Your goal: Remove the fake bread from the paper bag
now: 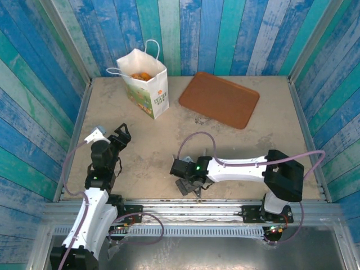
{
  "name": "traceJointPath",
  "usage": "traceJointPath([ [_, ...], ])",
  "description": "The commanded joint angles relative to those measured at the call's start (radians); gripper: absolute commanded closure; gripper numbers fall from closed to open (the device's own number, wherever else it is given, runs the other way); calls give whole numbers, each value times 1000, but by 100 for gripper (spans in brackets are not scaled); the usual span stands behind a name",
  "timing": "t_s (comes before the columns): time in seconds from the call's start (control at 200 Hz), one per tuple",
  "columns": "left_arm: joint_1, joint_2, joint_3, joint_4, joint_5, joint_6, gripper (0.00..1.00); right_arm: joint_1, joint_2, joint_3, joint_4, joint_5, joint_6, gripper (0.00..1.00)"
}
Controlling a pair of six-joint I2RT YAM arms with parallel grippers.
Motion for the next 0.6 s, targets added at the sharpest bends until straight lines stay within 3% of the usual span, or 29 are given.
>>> traceJointPath([
  [0.0, 0, -14, 33, -27, -8, 26, 6, 4, 22, 19, -67, 52, 70, 0],
  [0.18, 0, -13, 32, -25, -10, 22, 6, 19, 7, 37, -100, 64, 64, 0],
  [0.376, -2, -4, 36, -14, -4, 5, 6, 34, -58, -41, -56, 69, 178, 0],
  [0.596, 1, 13, 39, -8, 6, -9, 6, 28, 0, -17, -41, 66, 173, 0],
])
